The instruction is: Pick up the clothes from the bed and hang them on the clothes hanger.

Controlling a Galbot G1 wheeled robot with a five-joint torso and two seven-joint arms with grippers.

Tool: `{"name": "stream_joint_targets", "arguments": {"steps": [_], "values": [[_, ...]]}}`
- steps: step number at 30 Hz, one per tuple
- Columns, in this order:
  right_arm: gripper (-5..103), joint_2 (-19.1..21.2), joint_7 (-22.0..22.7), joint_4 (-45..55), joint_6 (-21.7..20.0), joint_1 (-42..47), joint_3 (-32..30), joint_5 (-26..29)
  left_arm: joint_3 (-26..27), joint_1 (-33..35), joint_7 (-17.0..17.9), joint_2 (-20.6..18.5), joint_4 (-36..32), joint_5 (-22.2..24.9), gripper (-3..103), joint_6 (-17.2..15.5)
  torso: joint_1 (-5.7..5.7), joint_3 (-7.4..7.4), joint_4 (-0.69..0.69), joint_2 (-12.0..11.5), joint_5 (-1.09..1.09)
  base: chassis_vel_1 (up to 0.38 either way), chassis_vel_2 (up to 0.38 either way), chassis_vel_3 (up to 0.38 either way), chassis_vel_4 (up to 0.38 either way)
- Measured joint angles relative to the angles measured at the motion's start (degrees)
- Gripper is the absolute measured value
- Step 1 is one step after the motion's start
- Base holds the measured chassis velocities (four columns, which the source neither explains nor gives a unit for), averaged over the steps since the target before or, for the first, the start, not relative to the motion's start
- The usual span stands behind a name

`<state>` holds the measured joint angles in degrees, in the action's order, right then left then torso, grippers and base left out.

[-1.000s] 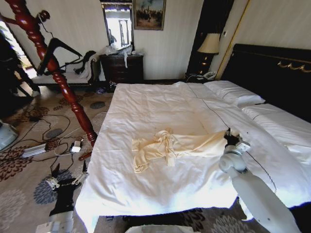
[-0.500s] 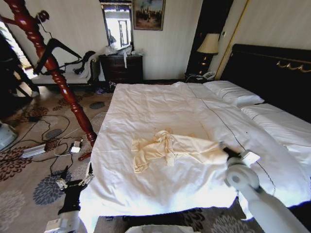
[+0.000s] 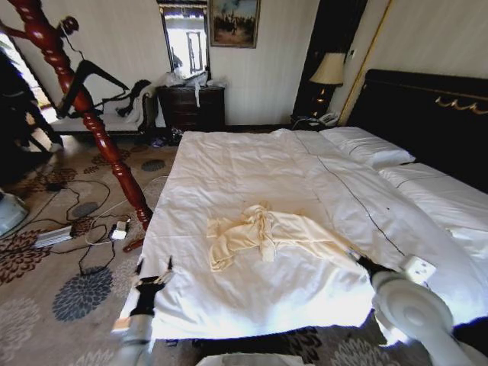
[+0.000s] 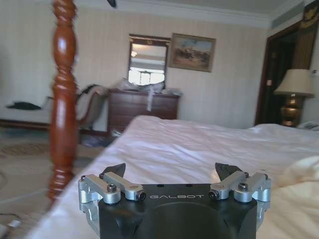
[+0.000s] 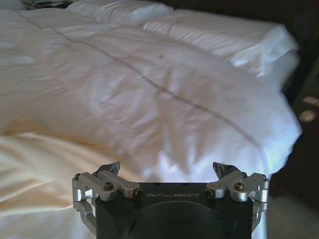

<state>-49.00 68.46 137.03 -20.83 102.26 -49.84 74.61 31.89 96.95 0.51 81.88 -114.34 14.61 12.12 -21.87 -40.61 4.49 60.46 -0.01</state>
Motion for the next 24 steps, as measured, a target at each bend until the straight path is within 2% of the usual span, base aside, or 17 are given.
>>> {"name": "stream_joint_targets", "arguments": {"steps": [1,4,6,7,9,11,13,15,17,19,22,24], "values": [[100,0.00,0.00,0.00,0.00,0.00,0.00,0.00,0.00,0.00,0.00,0.00,0.00,0.00,100,0.00,0.00,0.00,0.00,0.00,0.00,0.000,0.000,0.000,0.000],[100,-1.62,-2.58,-2.03,0.20,3.43,-1.59,-7.89,-5.01,-3.75,0.02,-0.29,3.20,0.88,100,-0.79,0.00,-0.01,-0.02,0.00,0.03,0.000,0.000,0.000,0.000],[100,-2.26,-3.84,-2.09,1.19,3.95,-1.97,-8.98,-6.22,-4.57,0.02,-0.29,3.84,1.31,100,-1.01,-0.01,-0.01,-0.03,-0.01,0.03,0.000,0.000,0.000,0.000],[100,-2.96,-5.39,-2.04,2.59,4.39,-2.36,-9.97,-7.42,-5.36,-0.04,-0.26,4.42,1.86,100,-1.24,-0.01,-0.01,-0.02,-0.01,0.02,0.000,0.000,0.000,0.000],[100,-5.43,-11.50,-1.83,9.33,5.56,-3.26,-14.00,-11.64,-8.29,-0.13,-0.23,6.24,3.65,100,-2.10,-0.01,-0.01,-0.03,0.00,0.02,0.000,0.000,0.000,0.000],[100,-5.67,-12.39,-1.85,10.27,5.66,-3.32,-14.51,-12.43,-8.75,-0.14,-0.28,6.55,3.83,100,-2.21,0.00,-0.01,-0.02,0.00,0.02,0.000,0.000,0.000,0.000],[100,-6.97,-18.64,-2.29,17.13,5.88,-3.87,-16.95,-17.99,-11.79,-0.11,-1.06,9.30,4.13,100,-2.44,-0.01,-0.01,-0.01,-0.01,0.02,0.000,0.000,0.000,0.000],[100,-7.07,-21.91,-2.76,20.16,4.96,-3.88,-17.18,-22.60,-14.27,-0.59,-1.44,11.91,2.49,100,-2.46,-0.01,-0.01,-0.02,0.00,0.01,0.000,0.000,0.000,0.000],[100,-7.03,-22.63,-2.92,20.73,4.67,-3.78,-17.23,-23.53,-14.93,-0.87,-1.50,12.59,1.85,100,-2.49,-0.01,-0.01,-0.02,-0.01,0.01,0.000,0.000,0.000,0.000],[100,-7.16,-24.75,-3.54,22.23,4.13,-3.33,-17.80,-26.89,-18.58,-0.59,-1.56,15.73,0.32,100,-3.11,-0.01,-0.01,-0.08,-0.01,0.13,0.000,0.000,0.000,0.000],[100,-7.97,-25.70,-3.76,22.92,4.64,-3.57,-18.46,-30.03,-22.37,-0.16,-1.47,18.47,0.25,100,-3.85,-0.01,-0.01,-0.02,-0.01,0.02,0.000,0.000,0.000,0.000],[100,-9.26,-26.67,-4.12,23.53,5.03,-3.87,-19.43,-34.09,-28.47,0.28,-1.11,22.11,0.51,100,-4.47,-0.01,-0.01,0.02,-0.01,-0.02,0.000,0.000,0.000,0.000]]}}
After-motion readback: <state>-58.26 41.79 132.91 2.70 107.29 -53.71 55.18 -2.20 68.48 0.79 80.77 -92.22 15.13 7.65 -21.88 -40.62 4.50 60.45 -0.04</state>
